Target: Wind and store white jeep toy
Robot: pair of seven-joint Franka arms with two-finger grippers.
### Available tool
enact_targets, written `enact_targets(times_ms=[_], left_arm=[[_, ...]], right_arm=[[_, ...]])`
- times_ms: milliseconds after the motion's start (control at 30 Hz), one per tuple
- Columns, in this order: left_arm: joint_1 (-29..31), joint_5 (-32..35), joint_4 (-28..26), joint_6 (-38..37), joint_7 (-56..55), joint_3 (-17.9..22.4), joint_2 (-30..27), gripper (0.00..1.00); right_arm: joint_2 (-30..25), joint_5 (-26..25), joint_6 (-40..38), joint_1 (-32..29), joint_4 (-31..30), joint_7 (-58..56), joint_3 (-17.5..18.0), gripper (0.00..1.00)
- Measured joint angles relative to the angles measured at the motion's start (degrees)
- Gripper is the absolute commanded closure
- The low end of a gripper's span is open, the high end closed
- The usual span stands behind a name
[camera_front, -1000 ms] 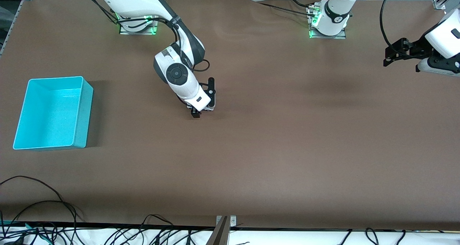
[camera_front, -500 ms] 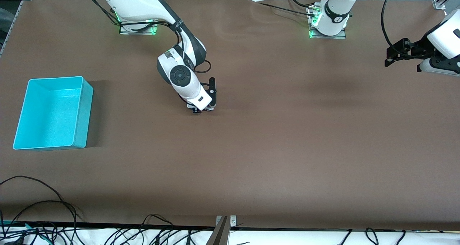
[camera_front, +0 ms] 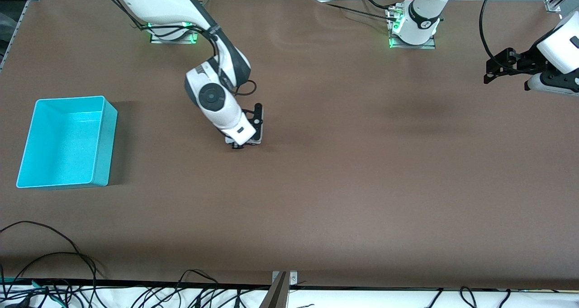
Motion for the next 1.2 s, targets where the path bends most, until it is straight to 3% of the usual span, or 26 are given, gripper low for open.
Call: enact_targets(times_ms=[433,567,900,1200], left_arm=[[0.0,0.0,0.8,0.0,0.0,-0.1,0.0,0.0],[0.0,0.0,0.8,0.0,0.0,-0.1,0.0,0.0],[0.0,0.0,0.8,0.0,0.0,-0.1,0.0,0.0],[0.1,0.0,0.8,0.0,2.3,0.0,0.0,0.0]], right_arm=[[-12.0,0.0,-14.3,-9.9,0.2,-0.9,-0.6,0.88],[-15.9,0.0,-18.6,-12.4,0.2,-2.8,-2.3,0.88],[-23.0,0.0,-29.6,-13.5,0.1,-10.8,-12.0,0.88],[-25.1,0.1,-33.6,-13.6,-0.1,-24.8,-23.2,0.88]])
